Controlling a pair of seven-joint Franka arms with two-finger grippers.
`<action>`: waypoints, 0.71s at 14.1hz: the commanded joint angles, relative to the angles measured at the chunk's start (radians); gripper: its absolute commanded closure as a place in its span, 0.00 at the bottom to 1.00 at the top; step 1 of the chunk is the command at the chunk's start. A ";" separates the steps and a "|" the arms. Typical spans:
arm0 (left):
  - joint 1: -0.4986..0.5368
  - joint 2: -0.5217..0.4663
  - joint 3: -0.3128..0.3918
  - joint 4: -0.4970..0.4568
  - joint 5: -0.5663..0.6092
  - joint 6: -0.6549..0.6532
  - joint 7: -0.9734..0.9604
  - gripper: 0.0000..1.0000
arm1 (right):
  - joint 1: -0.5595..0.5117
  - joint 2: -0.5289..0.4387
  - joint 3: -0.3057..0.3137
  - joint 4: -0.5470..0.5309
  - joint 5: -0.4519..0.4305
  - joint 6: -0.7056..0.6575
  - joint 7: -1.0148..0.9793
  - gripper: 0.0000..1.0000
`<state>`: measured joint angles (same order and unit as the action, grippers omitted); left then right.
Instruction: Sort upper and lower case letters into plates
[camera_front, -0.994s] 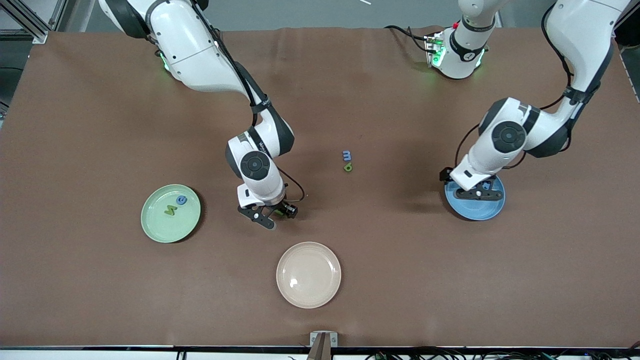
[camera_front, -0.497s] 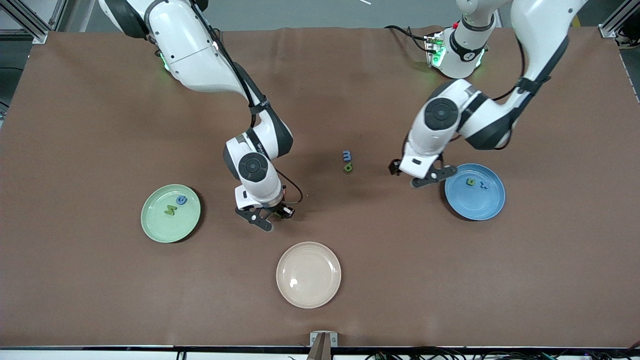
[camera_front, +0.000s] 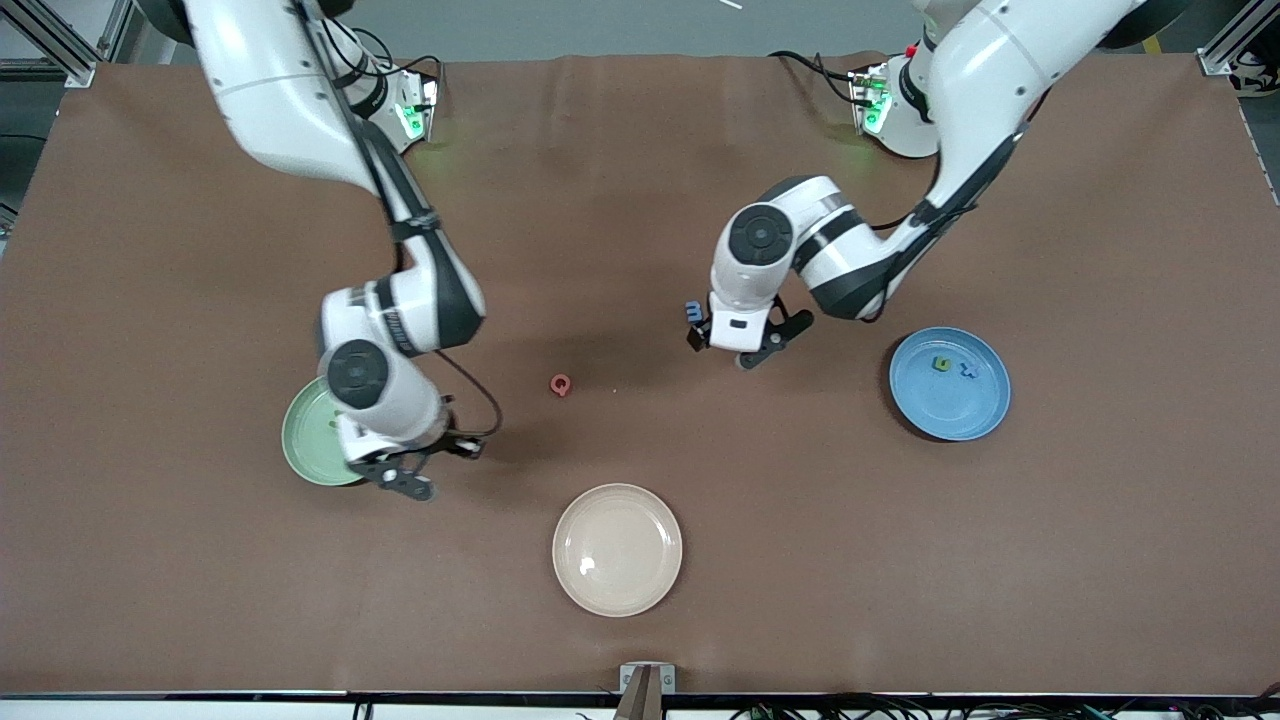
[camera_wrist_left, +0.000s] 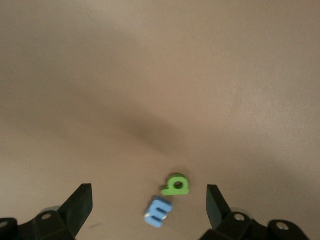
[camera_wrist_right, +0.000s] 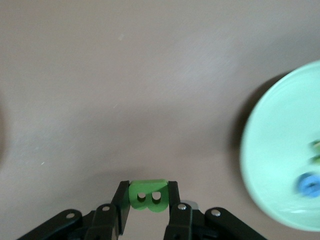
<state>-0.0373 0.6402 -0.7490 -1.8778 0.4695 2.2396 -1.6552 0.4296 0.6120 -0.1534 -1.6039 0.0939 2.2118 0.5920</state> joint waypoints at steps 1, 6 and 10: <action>-0.137 0.058 0.104 0.080 0.014 0.064 -0.083 0.00 | -0.083 -0.043 0.020 -0.064 -0.010 0.005 -0.133 1.00; -0.202 0.096 0.158 0.074 0.014 0.118 -0.091 0.00 | -0.155 -0.051 0.022 -0.162 -0.010 0.035 -0.235 1.00; -0.210 0.108 0.158 0.045 0.017 0.120 -0.091 0.03 | -0.160 -0.078 0.020 -0.258 -0.010 0.098 -0.238 1.00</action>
<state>-0.2384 0.7497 -0.5955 -1.8215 0.4695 2.3495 -1.7334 0.2834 0.5877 -0.1498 -1.7802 0.0939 2.2762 0.3644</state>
